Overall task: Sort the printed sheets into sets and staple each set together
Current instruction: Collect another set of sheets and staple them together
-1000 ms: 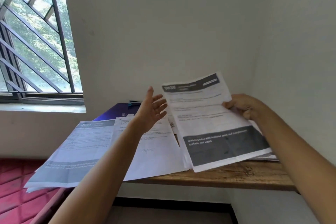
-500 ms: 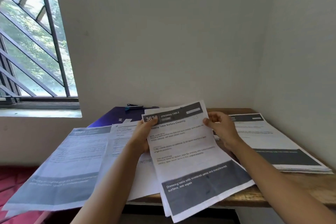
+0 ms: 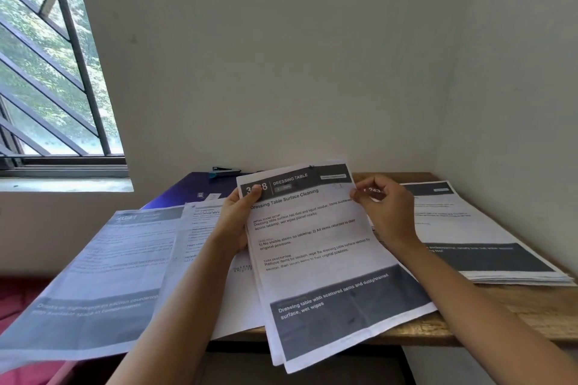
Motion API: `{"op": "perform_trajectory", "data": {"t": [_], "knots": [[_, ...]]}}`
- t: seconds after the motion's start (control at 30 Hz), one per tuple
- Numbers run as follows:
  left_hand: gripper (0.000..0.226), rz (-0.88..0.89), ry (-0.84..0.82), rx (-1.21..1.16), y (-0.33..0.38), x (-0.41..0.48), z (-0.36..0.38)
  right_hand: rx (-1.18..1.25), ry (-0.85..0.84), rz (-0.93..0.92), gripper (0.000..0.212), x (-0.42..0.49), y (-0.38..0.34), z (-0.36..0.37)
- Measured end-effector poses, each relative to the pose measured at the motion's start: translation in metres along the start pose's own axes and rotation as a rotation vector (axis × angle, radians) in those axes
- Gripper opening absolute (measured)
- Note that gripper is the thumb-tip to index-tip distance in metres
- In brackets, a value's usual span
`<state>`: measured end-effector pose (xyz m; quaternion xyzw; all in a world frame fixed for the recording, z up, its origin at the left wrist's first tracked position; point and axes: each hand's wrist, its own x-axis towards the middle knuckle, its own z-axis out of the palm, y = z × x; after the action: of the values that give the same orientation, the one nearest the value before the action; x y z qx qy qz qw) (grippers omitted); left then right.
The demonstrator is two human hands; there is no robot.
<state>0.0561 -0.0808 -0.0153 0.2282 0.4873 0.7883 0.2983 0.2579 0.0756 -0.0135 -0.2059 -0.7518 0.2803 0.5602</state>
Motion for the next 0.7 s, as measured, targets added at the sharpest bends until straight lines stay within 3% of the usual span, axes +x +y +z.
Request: {"op": "perform_trajectory", "data": {"t": [0.27, 0.47, 0.7], "knots": [[0.007, -0.017, 0.010, -0.037, 0.0006, 0.0006, -0.0003, -0.186, 0.005, -0.320, 0.011, 0.0026, 0.0009, -0.0076], [0.010, -0.020, 0.003, -0.049, 0.0006, -0.0002, -0.0003, -0.120, -0.016, -0.274, 0.014, -0.0010, -0.0008, -0.0062], [0.009, -0.023, 0.016, -0.065, 0.0018, -0.0020, 0.0007, -0.220, -0.029, -0.420, 0.011, 0.0021, 0.0033, -0.0026]]}}
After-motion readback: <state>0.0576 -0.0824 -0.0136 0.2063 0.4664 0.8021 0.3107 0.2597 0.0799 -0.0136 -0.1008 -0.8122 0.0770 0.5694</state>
